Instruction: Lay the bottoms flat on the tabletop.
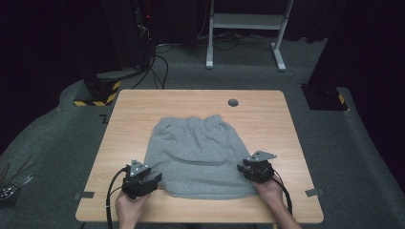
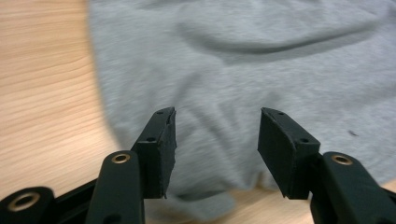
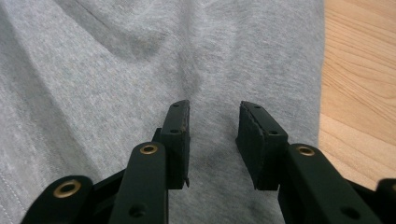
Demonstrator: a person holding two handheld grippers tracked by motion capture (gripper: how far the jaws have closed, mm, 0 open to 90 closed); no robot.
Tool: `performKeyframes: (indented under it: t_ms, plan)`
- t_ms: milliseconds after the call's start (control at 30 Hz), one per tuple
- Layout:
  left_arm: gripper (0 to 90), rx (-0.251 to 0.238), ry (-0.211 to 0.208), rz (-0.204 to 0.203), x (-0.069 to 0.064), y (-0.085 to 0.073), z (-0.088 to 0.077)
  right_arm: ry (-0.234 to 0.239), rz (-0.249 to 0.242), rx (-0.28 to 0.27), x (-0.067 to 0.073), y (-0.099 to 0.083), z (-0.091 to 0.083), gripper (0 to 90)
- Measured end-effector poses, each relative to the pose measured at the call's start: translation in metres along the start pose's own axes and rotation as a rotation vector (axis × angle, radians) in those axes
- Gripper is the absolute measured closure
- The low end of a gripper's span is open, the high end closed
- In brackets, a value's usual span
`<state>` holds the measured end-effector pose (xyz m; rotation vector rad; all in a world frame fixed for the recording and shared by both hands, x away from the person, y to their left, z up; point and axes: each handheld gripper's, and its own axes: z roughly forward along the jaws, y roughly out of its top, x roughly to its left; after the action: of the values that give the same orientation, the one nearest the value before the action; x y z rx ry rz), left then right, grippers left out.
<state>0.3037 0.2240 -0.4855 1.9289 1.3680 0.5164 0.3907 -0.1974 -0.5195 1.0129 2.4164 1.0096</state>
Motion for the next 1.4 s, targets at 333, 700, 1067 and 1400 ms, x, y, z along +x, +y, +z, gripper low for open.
performKeyframes:
  t_ms: [333,700,1067,1400]
  plan:
    - [50.2,0.128,0.086,-0.044,0.013,-0.006,0.02,-0.001,0.002,-0.001,0.0,0.0,0.0,63.8]
    - [84.9,0.093,0.042,0.007,0.01,0.006,0.007,0.001,0.001,-0.021,0.0,-0.003,0.0,63.7]
    - [63.8,0.138,0.052,-0.03,0.023,0.001,-0.008,0.001,0.006,-0.032,0.0,-0.004,0.0,63.8]
    - [50.6,0.091,0.054,-0.047,0.014,-0.027,-0.024,-0.001,0.01,-0.029,0.0,-0.004,0.0,63.8]
